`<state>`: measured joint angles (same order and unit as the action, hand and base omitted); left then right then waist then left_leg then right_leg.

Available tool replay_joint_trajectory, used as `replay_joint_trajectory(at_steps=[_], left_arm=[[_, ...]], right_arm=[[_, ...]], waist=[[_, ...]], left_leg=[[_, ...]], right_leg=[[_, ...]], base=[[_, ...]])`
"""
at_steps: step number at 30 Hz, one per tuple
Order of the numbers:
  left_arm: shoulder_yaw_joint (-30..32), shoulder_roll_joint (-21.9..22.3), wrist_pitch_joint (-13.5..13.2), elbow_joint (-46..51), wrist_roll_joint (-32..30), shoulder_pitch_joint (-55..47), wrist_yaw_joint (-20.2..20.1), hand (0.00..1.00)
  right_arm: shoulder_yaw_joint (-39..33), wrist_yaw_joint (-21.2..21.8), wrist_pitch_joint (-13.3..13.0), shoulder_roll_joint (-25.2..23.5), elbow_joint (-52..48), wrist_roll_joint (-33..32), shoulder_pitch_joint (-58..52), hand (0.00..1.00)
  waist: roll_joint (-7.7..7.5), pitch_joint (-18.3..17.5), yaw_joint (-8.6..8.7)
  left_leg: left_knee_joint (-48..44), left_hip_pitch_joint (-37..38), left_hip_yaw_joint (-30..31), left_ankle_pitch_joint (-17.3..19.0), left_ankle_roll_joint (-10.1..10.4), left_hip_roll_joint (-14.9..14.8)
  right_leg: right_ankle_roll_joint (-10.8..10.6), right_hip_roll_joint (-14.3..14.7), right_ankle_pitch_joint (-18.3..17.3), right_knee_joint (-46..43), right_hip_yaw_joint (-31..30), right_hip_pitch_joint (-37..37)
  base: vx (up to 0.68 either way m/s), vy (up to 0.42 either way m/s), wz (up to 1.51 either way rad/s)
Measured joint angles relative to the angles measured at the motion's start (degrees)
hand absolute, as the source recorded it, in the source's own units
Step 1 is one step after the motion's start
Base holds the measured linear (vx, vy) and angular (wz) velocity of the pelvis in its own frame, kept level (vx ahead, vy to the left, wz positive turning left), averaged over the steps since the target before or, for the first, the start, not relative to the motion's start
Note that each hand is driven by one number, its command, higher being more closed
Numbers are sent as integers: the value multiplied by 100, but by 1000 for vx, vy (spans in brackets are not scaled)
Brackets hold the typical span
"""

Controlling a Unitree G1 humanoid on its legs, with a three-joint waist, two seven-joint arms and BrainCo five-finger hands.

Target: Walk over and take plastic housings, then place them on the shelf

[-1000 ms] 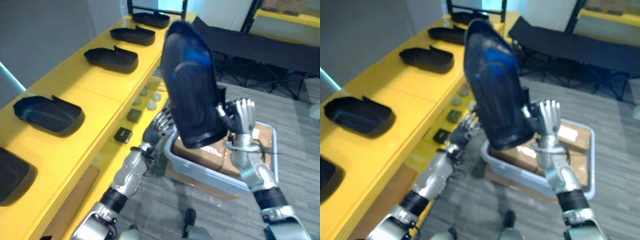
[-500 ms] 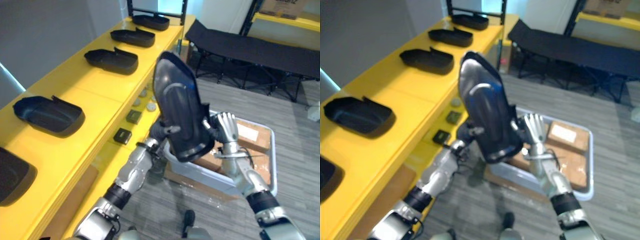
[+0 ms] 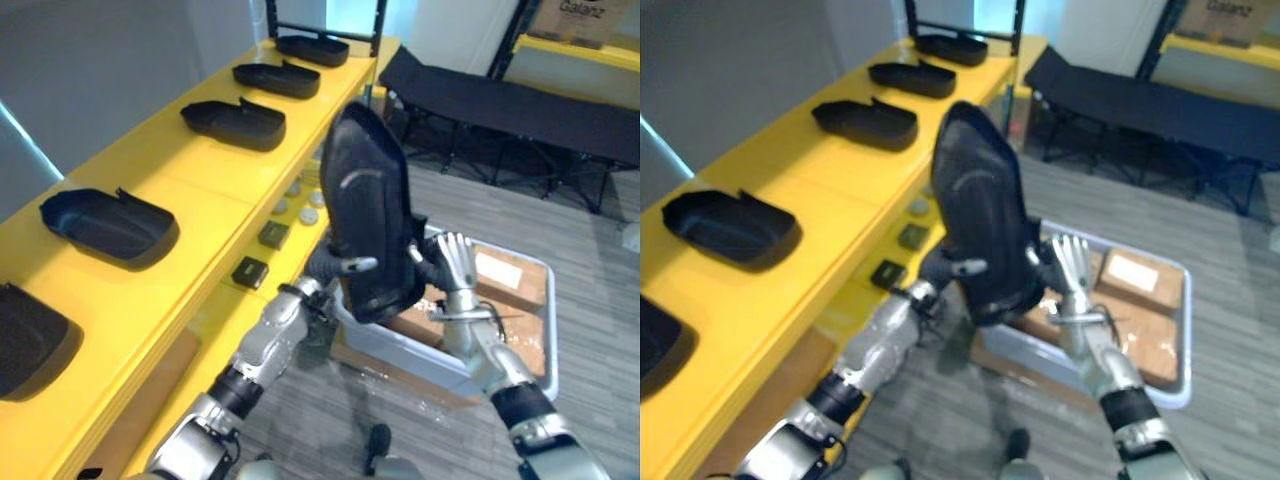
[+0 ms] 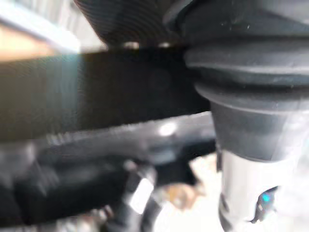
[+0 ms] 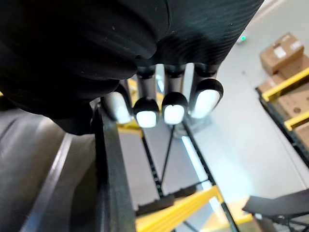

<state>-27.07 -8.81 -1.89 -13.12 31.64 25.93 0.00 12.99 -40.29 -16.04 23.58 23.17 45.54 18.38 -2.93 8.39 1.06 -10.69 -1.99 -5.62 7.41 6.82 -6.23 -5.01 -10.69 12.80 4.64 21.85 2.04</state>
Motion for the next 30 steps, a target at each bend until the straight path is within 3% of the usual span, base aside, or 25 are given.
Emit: replay_joint_trajectory(at_steps=[8,14,21,22,24,27,29,30], left_arm=[[116,-215,172,-21,-772,-55,176,100],[148,-215,157,-35,-722,-185,423,100],[200,-141,-439,-141,-323,-417,785,100],[219,-58,-596,-152,-218,-440,864,100],[263,50,-767,-152,-73,-465,891,100],[282,159,-1112,-153,233,-597,933,100],[437,376,-1370,-153,407,-628,1152,100],[482,407,-1447,-153,380,-628,1260,100]], right_arm=[[15,-1,-13,-50,-334,-204,53,100],[130,-1,-60,-94,-456,-323,53,100],[250,-10,-294,-375,-700,-569,4,100],[250,-71,-356,-493,-793,-680,-25,0],[268,-124,-429,-581,-931,-814,-108,0],[398,-110,-750,-860,-1067,-1194,-252,0],[567,179,-1020,-1051,-1181,-1623,-449,0],[636,257,-1037,-1075,-1180,-1718,-497,0]], waist=[[-1,-1,-14],[-1,-1,-21],[-1,-1,-15],[-1,-1,-12],[0,-1,-15],[4,-4,-7],[2,-8,0],[0,-11,-1]], left_leg=[[4,11,6,0,0,3],[6,24,6,0,0,2],[32,103,-105,2,0,-6],[34,112,-112,2,0,-8],[37,114,-115,2,0,-8],[87,197,-150,2,0,-12],[103,201,-153,1,-1,-12],[104,203,-154,1,0,-12]], right_leg=[[0,3,3,0,-13,1],[1,6,6,0,-30,-1],[1,32,5,3,-147,10],[1,37,5,3,-153,5],[1,34,5,3,-153,4],[1,34,5,2,-196,-21],[1,24,5,1,-198,-20],[1,24,5,1,-198,-21]], base=[[0,0,0],[0,0,0],[-3,3,-8],[0,0,0],[0,0,0],[-1,8,-7],[0,0,0],[0,0,0]])
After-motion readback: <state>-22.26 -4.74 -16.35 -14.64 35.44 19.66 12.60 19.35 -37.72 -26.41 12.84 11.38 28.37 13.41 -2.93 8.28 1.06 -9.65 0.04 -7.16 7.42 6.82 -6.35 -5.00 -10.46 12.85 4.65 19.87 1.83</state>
